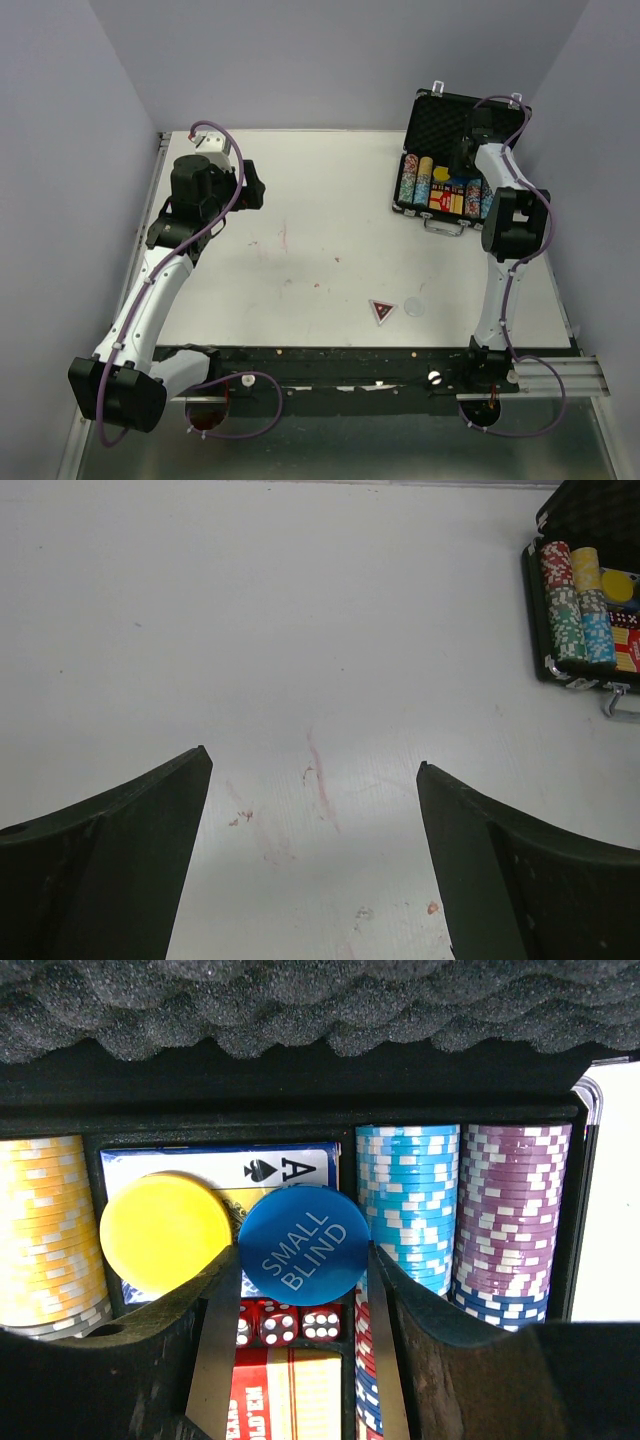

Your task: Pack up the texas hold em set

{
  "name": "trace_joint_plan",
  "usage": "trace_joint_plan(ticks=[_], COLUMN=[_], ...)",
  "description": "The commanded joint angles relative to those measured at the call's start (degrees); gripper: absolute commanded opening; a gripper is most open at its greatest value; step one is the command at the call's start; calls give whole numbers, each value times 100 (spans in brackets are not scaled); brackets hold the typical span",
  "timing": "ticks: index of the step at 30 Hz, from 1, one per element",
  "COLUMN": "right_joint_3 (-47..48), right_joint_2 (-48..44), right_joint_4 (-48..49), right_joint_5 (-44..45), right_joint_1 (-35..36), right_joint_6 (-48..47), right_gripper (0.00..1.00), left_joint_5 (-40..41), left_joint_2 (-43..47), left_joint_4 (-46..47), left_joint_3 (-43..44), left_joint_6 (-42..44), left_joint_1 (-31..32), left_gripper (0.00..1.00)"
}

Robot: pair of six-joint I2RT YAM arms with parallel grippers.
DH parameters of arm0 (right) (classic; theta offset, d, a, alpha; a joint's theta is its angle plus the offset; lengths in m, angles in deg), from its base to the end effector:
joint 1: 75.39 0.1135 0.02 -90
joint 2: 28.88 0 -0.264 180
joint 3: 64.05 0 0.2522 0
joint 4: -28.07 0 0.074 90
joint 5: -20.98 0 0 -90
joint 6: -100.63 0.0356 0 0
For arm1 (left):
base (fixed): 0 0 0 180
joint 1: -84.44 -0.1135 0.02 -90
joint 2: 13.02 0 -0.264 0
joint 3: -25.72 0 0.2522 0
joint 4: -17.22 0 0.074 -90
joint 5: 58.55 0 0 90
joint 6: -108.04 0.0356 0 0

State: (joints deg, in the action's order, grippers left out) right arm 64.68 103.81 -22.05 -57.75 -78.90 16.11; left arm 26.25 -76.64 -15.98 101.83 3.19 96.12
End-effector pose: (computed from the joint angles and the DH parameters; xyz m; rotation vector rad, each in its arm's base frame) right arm 0.5131 -0.0384 0.2019 0.2759 2.4885 -0.2329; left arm 0.2455 -0.0540 0.3658 0.0072 1.9511 -0.3954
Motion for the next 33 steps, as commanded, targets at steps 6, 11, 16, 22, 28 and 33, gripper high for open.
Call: trace_joint_plan(ticks=[6,11,16,22,28,33], right_joint_3=[218,209,218,244,-606,-1906], right_joint_2=[311,302,293,144,-1005,-2341], right_joint_4=[-187,-196,-205,-266,6,331], right_joint_5=[-107,-116,-142,-318,-792,-1091], right_joint_1=[-133,-150,-141,-150,-115,95], right_joint_6=[-90,-82,-82,-64,146,392], right_gripper=[62,67,67,66,65,66], left_joint_5=[27,18,18,27,36,-26], left_joint_2=[-11,-11,-19,-2,16,42], left_joint_4=[-33,-51,-42,-42,-51,-33], left_joint_3=[190,190,190,190,190,181], left_joint_6=[35,35,26,35,53,17], left_joint_1=[-43,-43,-43,-35,-43,-35], left_gripper=[99,99,99,99,99,99])
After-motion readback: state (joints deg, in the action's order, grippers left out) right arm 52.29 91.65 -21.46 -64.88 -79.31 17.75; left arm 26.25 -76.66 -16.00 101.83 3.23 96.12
